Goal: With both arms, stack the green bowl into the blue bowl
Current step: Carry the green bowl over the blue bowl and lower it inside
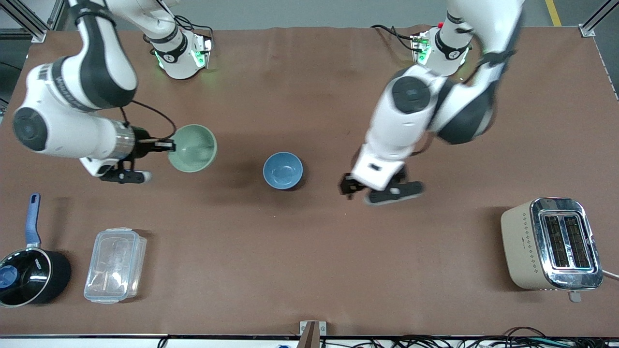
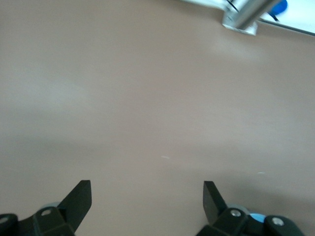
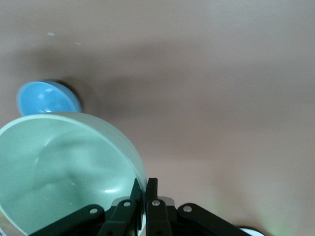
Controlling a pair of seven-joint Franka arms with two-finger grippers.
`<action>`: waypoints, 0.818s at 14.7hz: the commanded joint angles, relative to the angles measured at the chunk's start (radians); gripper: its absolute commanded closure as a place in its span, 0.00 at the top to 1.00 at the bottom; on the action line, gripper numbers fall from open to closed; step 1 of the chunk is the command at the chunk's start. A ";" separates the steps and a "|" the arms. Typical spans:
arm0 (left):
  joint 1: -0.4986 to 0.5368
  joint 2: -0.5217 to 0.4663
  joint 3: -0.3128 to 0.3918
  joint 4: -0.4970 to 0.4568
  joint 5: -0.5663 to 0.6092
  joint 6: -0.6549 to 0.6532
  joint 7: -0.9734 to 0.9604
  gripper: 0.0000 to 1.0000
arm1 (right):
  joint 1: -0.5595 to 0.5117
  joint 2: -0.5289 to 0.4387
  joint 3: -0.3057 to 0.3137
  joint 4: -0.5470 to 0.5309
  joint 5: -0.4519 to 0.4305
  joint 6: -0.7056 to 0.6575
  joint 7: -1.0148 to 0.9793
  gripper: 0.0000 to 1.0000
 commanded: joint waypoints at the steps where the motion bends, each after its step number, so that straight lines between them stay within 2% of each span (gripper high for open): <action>1: 0.107 -0.128 -0.008 -0.030 0.009 -0.113 0.194 1.00 | 0.167 0.015 -0.011 0.001 0.015 0.096 0.101 0.02; 4: 0.203 -0.224 -0.013 -0.032 -0.006 -0.224 0.364 1.00 | 0.268 0.075 -0.011 -0.011 0.015 0.202 0.143 0.03; 8: 0.277 -0.316 -0.007 -0.043 -0.066 -0.330 0.552 1.00 | 0.330 0.166 -0.013 -0.028 0.015 0.320 0.166 0.03; 12: 0.332 -0.363 -0.005 -0.055 -0.101 -0.460 0.676 1.00 | 0.362 0.230 -0.013 -0.050 0.015 0.418 0.186 0.03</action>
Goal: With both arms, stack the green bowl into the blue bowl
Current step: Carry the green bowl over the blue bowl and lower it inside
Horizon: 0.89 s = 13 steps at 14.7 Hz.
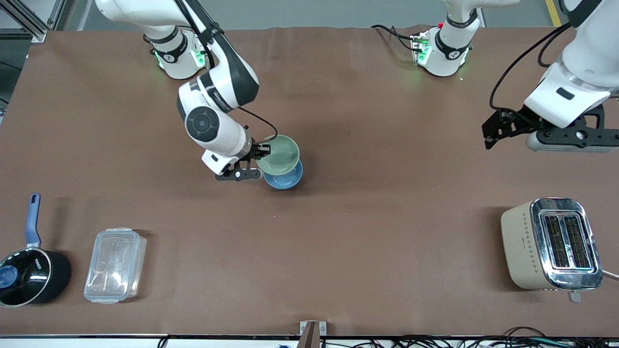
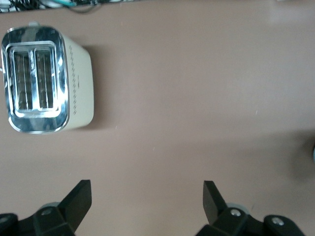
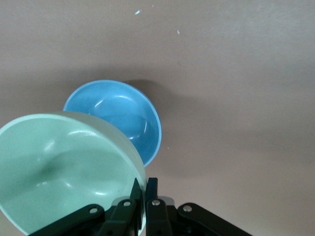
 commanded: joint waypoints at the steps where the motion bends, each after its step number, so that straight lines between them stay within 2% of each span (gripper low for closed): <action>1: 0.030 -0.060 0.006 -0.049 -0.032 -0.059 0.077 1.00 | 0.021 0.019 -0.012 -0.016 0.012 0.049 0.020 0.03; 3: 0.025 -0.096 0.035 -0.086 -0.033 -0.061 0.094 1.00 | 0.014 0.039 -0.012 -0.015 0.012 0.075 0.020 0.03; 6: 0.028 -0.124 0.036 -0.108 -0.033 -0.060 0.092 1.00 | 0.018 0.086 -0.012 -0.016 0.012 0.126 0.020 0.03; 9: 0.030 -0.116 0.036 -0.105 -0.040 -0.046 0.095 1.00 | 0.017 0.105 -0.012 -0.016 0.012 0.139 0.019 0.03; 13: 0.030 -0.115 0.036 -0.105 -0.055 -0.046 0.098 1.00 | 0.012 0.108 -0.012 -0.016 0.009 0.139 0.016 0.09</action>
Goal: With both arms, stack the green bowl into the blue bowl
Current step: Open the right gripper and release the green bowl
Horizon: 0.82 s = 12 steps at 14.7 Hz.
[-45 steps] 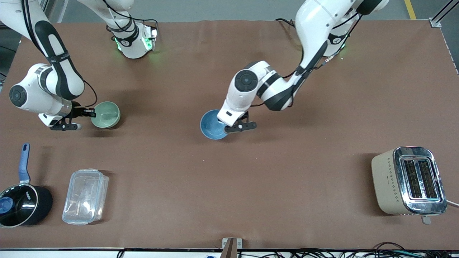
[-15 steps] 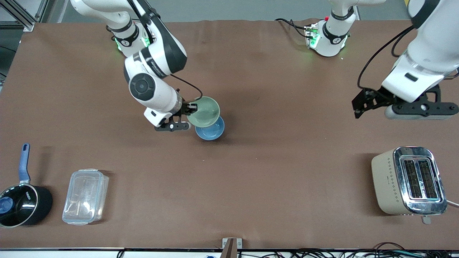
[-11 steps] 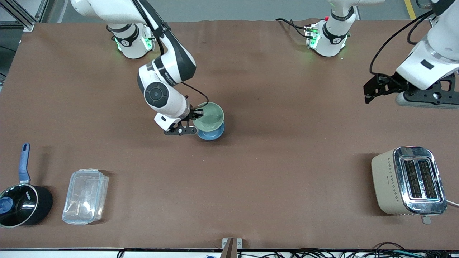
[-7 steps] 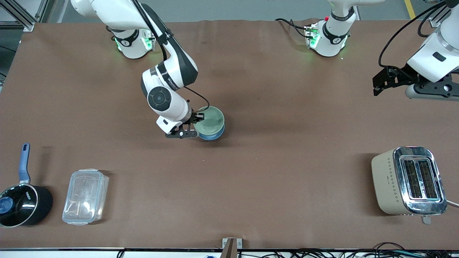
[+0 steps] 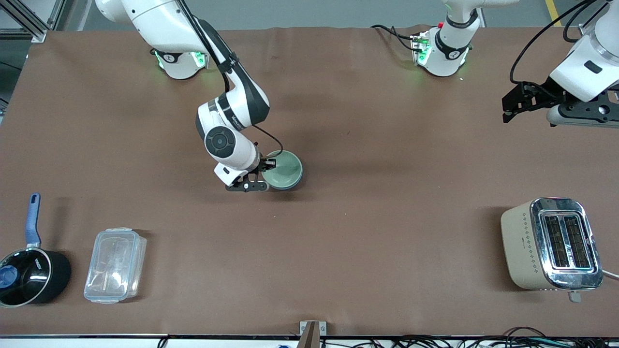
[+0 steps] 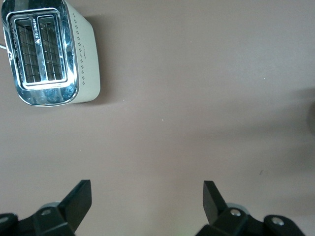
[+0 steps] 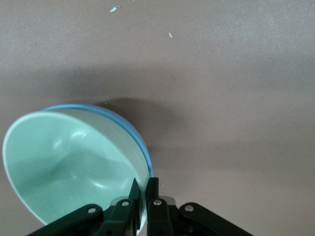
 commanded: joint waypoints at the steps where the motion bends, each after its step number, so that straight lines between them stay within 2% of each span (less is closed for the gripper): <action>1: 0.007 -0.016 0.000 -0.016 -0.018 0.012 0.015 1.00 | 0.000 -0.011 -0.006 -0.006 0.005 0.006 0.007 0.20; 2: 0.007 -0.016 0.000 -0.016 -0.018 0.010 0.015 1.00 | -0.004 -0.013 -0.009 -0.005 0.005 0.005 0.007 0.45; 3: 0.007 -0.018 0.000 -0.017 -0.018 0.010 0.015 1.00 | -0.007 -0.016 -0.012 -0.005 0.003 0.003 0.005 0.84; 4: 0.007 -0.018 0.000 -0.016 -0.018 0.010 0.018 1.00 | -0.008 -0.025 -0.015 -0.005 0.003 -0.003 0.003 1.00; 9: 0.007 -0.013 0.002 -0.013 -0.018 0.012 0.017 1.00 | -0.089 -0.175 -0.049 0.003 -0.014 -0.070 -0.004 1.00; 12: 0.007 -0.012 0.002 -0.011 -0.018 0.010 0.018 1.00 | -0.152 -0.296 -0.067 0.003 -0.119 -0.138 -0.003 1.00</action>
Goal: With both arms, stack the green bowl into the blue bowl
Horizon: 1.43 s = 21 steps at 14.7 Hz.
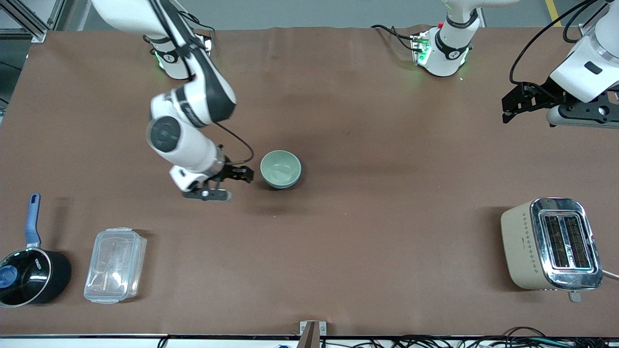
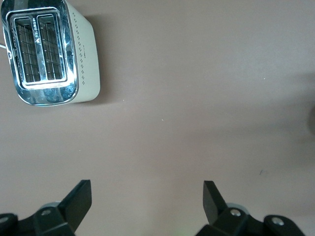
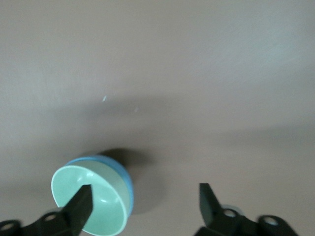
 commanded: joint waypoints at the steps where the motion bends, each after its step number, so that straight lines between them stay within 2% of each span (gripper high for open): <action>1: 0.007 -0.012 0.001 -0.010 -0.017 0.009 0.018 1.00 | -0.079 -0.148 0.004 -0.037 -0.086 -0.078 0.002 1.00; 6: 0.007 -0.013 0.001 -0.010 -0.017 0.011 0.018 1.00 | -0.197 -0.338 0.015 -0.020 -0.224 -0.251 -0.027 1.00; 8: 0.007 -0.013 0.001 -0.010 -0.017 0.009 0.018 1.00 | -0.244 -0.375 0.021 0.014 -0.229 -0.337 -0.062 1.00; 12: 0.007 -0.013 0.001 -0.008 -0.016 0.008 0.020 1.00 | -0.372 -0.377 0.084 0.167 -0.229 -0.529 -0.148 1.00; 18: 0.007 -0.013 0.001 -0.008 -0.015 0.008 0.024 1.00 | -0.461 -0.369 0.081 0.340 -0.229 -0.680 -0.312 1.00; 21: 0.007 -0.012 0.003 -0.002 -0.011 0.006 0.029 1.00 | -0.468 -0.364 0.084 0.351 -0.227 -0.729 -0.311 1.00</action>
